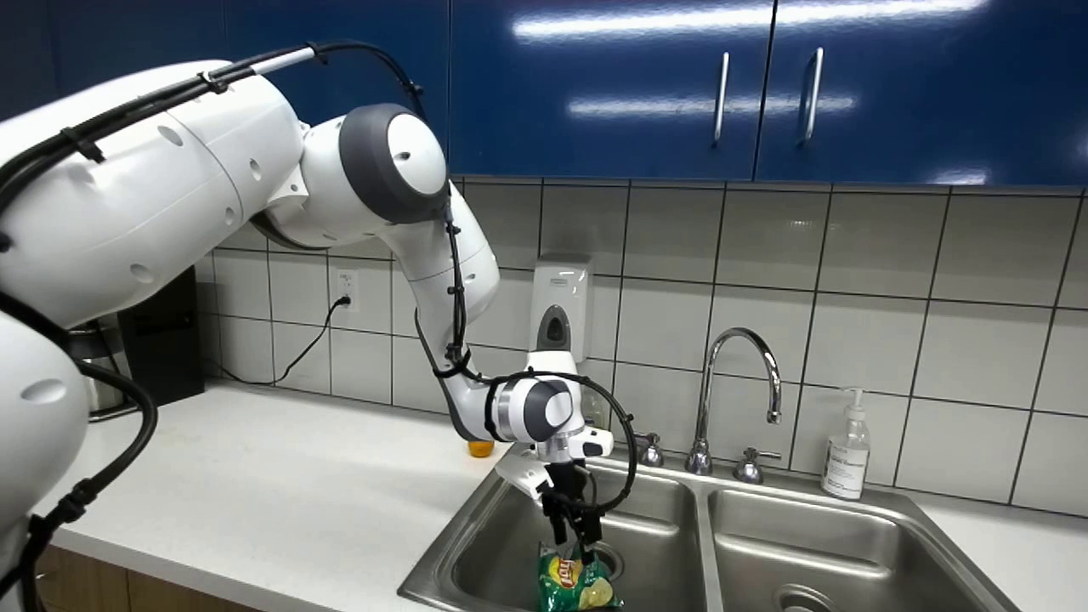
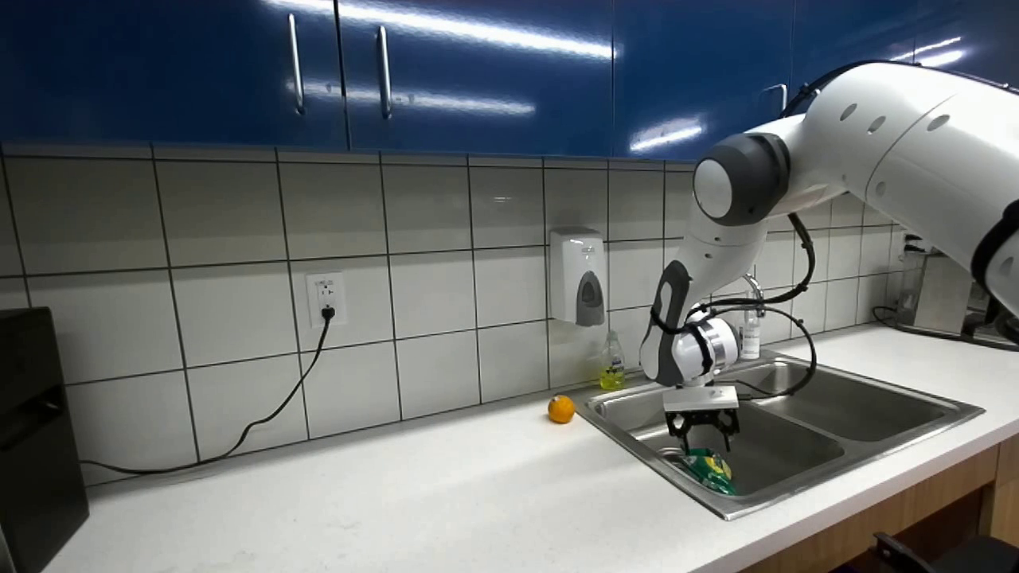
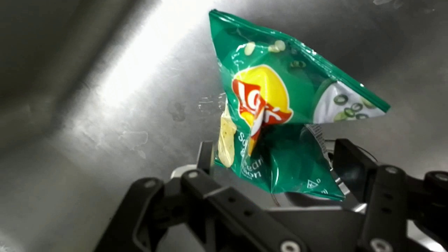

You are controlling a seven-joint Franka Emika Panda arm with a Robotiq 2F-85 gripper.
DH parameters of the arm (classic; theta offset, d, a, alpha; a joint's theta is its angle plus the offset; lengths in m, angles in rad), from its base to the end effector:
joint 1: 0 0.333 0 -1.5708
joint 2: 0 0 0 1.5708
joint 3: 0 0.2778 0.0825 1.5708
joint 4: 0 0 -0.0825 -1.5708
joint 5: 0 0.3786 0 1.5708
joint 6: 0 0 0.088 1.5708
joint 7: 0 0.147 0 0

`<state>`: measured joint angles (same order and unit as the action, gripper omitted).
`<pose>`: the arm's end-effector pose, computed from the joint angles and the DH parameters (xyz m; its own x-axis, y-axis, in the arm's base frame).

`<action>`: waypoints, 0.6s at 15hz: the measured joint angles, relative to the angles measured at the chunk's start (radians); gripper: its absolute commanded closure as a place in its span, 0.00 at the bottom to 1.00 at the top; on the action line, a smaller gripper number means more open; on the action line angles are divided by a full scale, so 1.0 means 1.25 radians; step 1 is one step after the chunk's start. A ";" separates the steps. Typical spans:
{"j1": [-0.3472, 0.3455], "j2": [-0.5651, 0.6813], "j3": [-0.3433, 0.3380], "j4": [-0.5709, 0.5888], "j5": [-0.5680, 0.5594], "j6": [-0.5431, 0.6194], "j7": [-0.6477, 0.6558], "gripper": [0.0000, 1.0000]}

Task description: Put the green packet in the left sink

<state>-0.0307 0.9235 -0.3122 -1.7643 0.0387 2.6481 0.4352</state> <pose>0.5686 -0.2142 0.0049 0.7715 -0.6299 0.0894 -0.6329 -0.7454 0.2094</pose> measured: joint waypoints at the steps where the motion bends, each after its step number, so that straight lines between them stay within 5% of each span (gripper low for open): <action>1: 0.000 -0.010 0.000 -0.004 0.000 0.001 0.000 0.00; 9: 0.001 -0.140 0.001 -0.093 0.000 0.027 -0.012 0.00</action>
<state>-0.0300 0.7480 -0.3110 -1.8811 0.0390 2.6821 0.4201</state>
